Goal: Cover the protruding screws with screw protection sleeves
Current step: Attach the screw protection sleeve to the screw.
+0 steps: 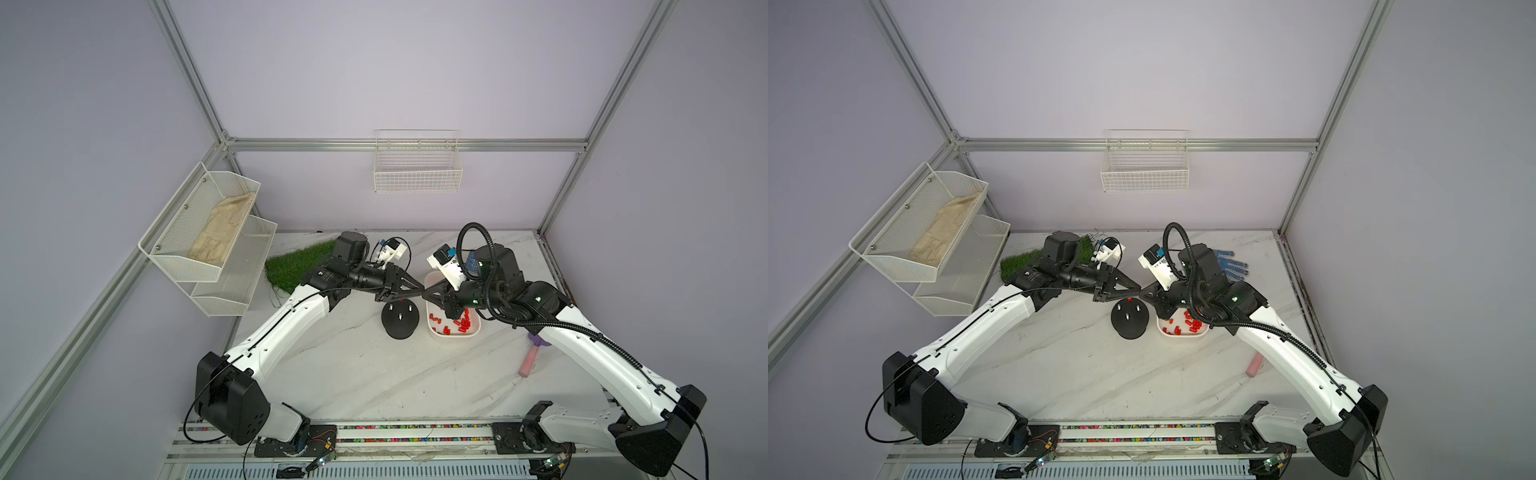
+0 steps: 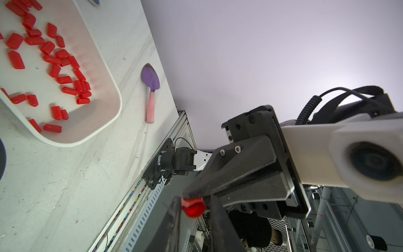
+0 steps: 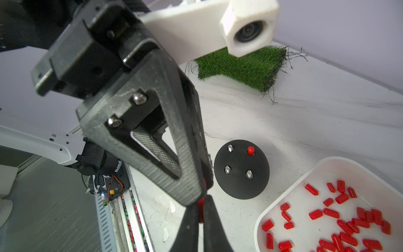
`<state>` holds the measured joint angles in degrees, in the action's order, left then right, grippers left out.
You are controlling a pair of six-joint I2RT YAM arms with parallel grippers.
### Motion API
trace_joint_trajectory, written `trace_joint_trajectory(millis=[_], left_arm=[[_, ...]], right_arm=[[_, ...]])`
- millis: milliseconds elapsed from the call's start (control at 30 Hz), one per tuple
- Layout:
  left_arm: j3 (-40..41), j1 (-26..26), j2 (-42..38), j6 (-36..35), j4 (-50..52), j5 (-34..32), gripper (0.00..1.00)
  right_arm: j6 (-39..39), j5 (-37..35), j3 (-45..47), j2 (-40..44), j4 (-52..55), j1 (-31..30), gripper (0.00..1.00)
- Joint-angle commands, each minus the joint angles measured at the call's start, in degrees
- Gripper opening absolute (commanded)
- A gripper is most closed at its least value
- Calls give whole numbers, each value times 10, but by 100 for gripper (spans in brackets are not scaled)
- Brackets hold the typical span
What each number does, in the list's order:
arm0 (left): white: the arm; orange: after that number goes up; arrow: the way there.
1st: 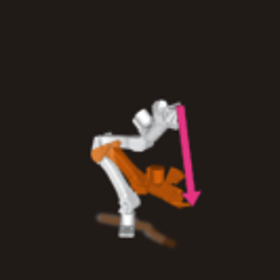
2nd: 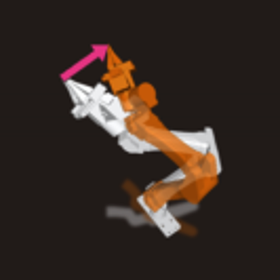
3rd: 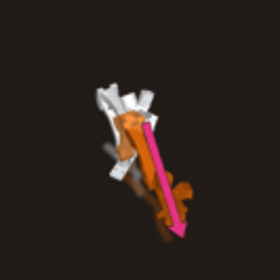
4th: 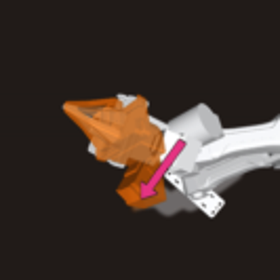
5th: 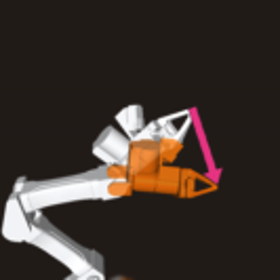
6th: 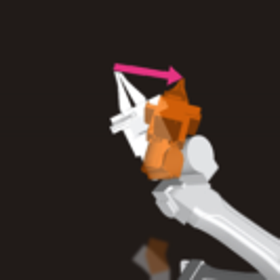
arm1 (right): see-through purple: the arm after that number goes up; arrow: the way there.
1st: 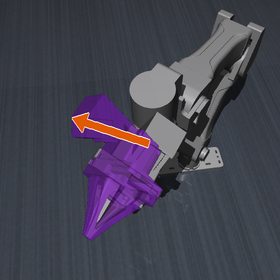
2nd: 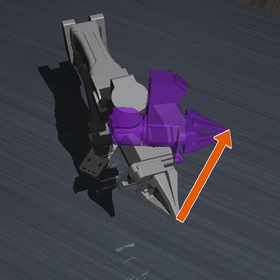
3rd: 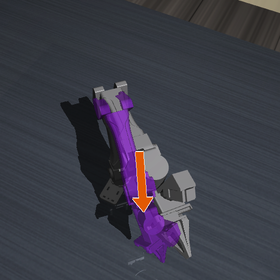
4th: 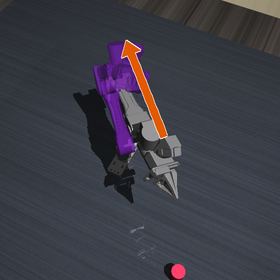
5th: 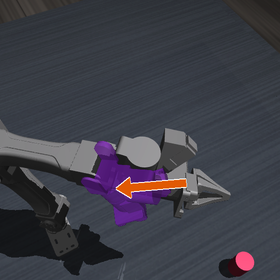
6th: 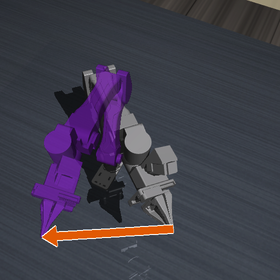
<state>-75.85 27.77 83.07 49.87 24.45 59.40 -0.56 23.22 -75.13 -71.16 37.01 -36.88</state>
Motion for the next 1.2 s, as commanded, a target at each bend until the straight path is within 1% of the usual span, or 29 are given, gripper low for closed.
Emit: trace_joint_trajectory(millis=[0, 300, 433, 533, 567, 600, 633, 700, 733, 767, 1000, 1167], left_arm=[[-29, -4, -11, -19, -6, 7, 22], [-30, -4, -10, -23, -5, 7, 8], [-27, -4, -11, -24, -5, 6, 4], [-28, -4, -9, -24, -5, 7, 3], [-28, -3, -9, -25, -5, 6, 4], [-29, -4, -9, -25, -5, 6, 8], [-28, -4, -11, -24, -5, 6, 16], [-30, -4, -11, -23, -5, 5, 27], [-31, -4, -11, -22, -5, 5, 32], [-32, -4, -10, -22, -5, 5, 34], [-39, -4, -4, -21, -5, 5, 33], [-40, -3, -1, -21, -5, 6, 26]], right_arm=[[-18, -4, -16, 2, 8, -3, 9], [-18, 1, -19, 1, 6, -4, 10], [-19, 4, -22, -2, 6, -4, 10], [-19, 13, -22, 0, 1, -4, 10], [-19, 12, -23, -1, 1, -4, 10], [-18, 11, -24, -3, 1, -4, 10], [-19, 11, -25, -2, 2, -4, 10], [-20, 9, -26, -5, 4, -4, 10], [-22, 9, -28, -7, 6, -4, 10], [-22, 7, -29, -8, 8, -5, 10], [-30, -4, -38, -20, 24, -10, 10], [-33, -12, -41, -26, 29, -13, 10]])
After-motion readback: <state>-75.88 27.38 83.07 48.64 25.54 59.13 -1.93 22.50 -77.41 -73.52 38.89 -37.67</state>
